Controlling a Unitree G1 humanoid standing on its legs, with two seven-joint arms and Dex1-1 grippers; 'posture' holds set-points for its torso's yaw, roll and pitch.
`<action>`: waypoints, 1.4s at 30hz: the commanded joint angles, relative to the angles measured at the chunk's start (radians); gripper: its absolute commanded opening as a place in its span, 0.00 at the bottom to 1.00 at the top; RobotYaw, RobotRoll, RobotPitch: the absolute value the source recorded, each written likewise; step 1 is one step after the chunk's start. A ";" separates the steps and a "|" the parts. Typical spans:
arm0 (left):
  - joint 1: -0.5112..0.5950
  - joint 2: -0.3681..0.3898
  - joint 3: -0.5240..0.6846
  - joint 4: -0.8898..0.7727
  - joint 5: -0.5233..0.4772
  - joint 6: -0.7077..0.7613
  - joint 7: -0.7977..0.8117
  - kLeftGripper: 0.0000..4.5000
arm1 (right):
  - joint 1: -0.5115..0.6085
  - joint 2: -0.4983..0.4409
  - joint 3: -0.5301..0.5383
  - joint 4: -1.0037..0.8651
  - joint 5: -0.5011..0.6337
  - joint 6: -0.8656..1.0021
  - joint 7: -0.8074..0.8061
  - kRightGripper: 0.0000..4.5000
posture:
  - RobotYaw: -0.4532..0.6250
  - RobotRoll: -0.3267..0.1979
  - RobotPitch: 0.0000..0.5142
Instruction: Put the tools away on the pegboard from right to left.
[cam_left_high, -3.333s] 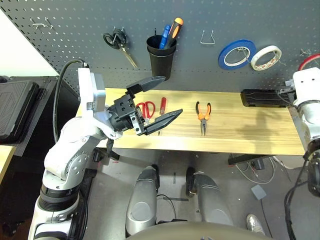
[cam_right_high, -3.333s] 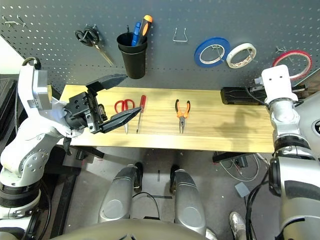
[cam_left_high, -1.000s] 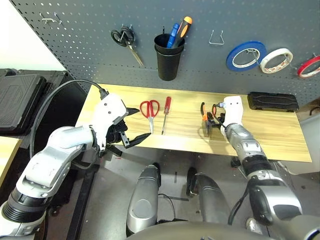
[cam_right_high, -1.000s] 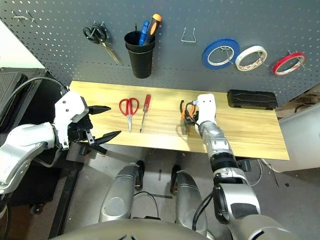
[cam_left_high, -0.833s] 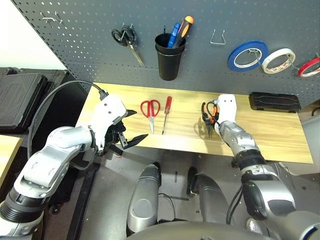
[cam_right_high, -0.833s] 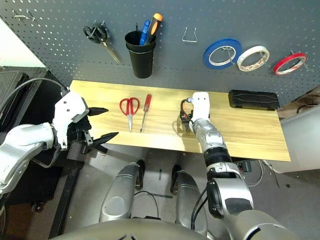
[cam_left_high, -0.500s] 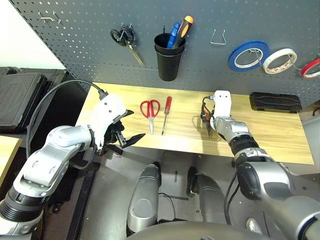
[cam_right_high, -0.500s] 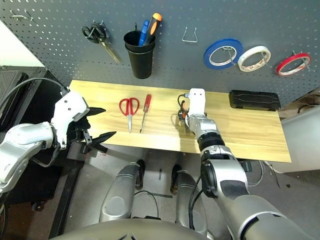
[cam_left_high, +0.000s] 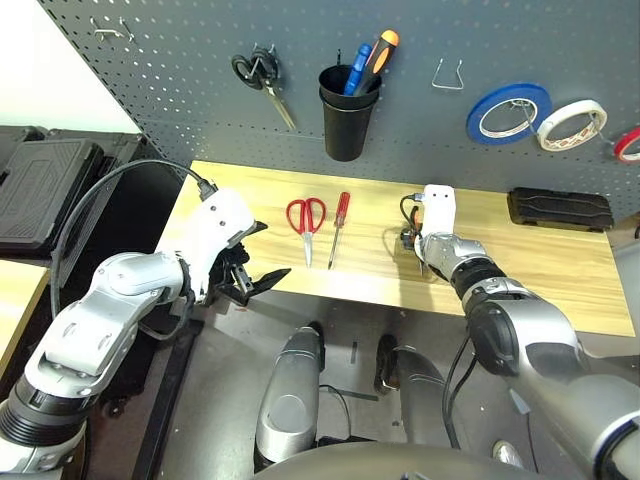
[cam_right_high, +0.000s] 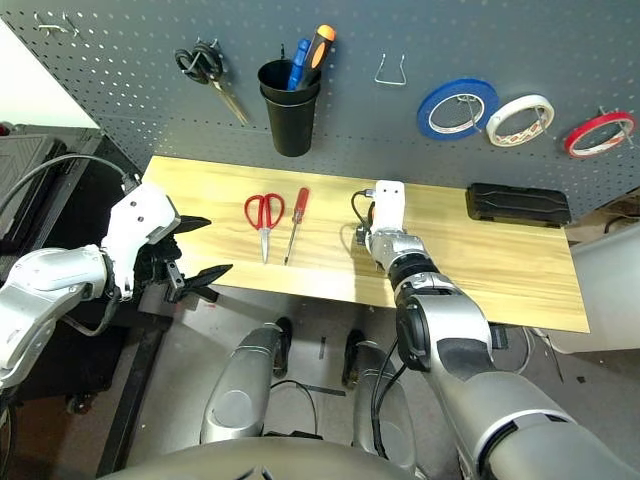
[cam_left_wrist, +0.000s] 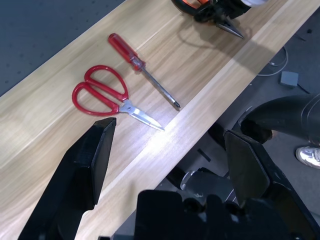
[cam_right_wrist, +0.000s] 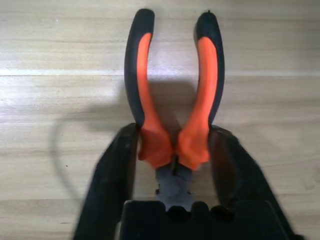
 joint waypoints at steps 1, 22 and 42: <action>0.020 0.013 0.007 -0.038 0.003 0.015 0.003 1.00 | 0.017 -0.002 0.012 0.028 -0.023 -0.015 -0.007 0.47 | 0.89 0.62 0.52; 0.087 -0.163 0.208 -0.144 -0.201 -0.148 -0.003 1.00 | 0.277 -0.054 0.219 -0.335 -0.168 -0.253 0.223 0.47 | 0.88 0.62 0.48; -0.088 -0.204 0.241 -0.195 -0.455 -0.140 0.111 1.00 | 0.566 -0.168 0.222 -0.719 -0.222 -0.569 0.177 0.47 | 0.83 0.62 0.46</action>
